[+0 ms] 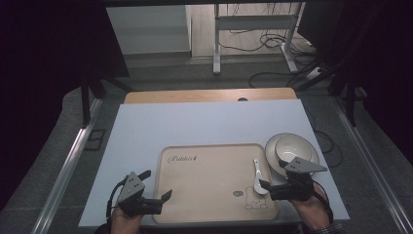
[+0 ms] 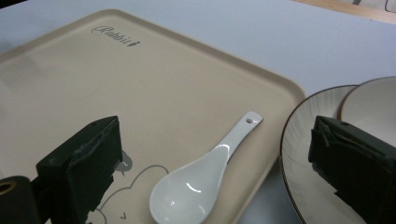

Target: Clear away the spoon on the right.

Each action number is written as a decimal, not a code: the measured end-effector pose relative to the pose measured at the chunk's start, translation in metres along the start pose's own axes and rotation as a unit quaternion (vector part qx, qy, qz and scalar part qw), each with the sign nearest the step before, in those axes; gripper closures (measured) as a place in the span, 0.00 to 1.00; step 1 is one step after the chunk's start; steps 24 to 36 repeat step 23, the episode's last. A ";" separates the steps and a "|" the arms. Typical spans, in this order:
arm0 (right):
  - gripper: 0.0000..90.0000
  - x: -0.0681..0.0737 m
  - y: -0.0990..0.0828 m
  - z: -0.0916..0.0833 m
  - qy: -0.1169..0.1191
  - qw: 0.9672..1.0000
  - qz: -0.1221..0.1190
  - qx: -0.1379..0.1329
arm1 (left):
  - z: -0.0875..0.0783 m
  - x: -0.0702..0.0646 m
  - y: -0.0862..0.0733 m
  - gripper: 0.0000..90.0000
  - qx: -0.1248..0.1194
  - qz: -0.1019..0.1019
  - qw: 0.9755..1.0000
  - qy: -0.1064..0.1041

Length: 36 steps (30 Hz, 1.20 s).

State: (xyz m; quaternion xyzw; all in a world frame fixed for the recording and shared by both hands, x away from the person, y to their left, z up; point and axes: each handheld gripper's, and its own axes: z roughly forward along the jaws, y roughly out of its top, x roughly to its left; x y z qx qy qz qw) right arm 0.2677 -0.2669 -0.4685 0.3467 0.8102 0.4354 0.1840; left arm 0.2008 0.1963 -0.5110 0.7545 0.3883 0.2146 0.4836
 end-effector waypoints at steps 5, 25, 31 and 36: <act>0.03 -0.002 -0.007 -0.008 -0.010 1.000 0.005 -0.007 | 0.000 0.000 0.000 0.03 0.000 0.000 1.000 0.001; 0.01 -0.006 -0.034 -0.010 -0.048 0.999 0.003 0.025 | 0.000 0.000 0.000 0.03 -0.001 0.001 1.000 0.003; 0.01 -0.006 -0.034 -0.010 -0.048 0.999 0.003 0.025 | 0.000 0.000 0.000 0.03 -0.001 0.001 1.000 0.003; 0.01 -0.006 -0.034 -0.010 -0.048 0.999 0.003 0.025 | 0.000 0.000 0.000 0.03 -0.001 0.001 1.000 0.003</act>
